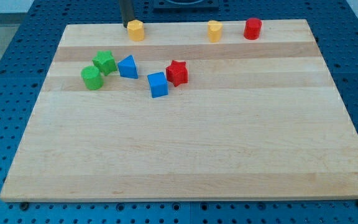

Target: Slightly push the yellow hexagon towards the blue triangle

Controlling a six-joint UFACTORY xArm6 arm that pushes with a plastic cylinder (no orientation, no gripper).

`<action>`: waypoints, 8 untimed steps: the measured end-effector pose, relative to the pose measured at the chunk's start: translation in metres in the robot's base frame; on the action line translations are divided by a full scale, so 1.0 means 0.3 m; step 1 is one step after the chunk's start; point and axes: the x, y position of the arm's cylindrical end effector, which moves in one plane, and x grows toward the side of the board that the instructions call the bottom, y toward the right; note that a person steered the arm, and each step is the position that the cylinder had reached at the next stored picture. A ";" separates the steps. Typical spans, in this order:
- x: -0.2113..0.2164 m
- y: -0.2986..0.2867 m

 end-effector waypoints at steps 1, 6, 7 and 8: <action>0.000 0.001; 0.048 0.054; 0.039 0.057; 0.002 0.088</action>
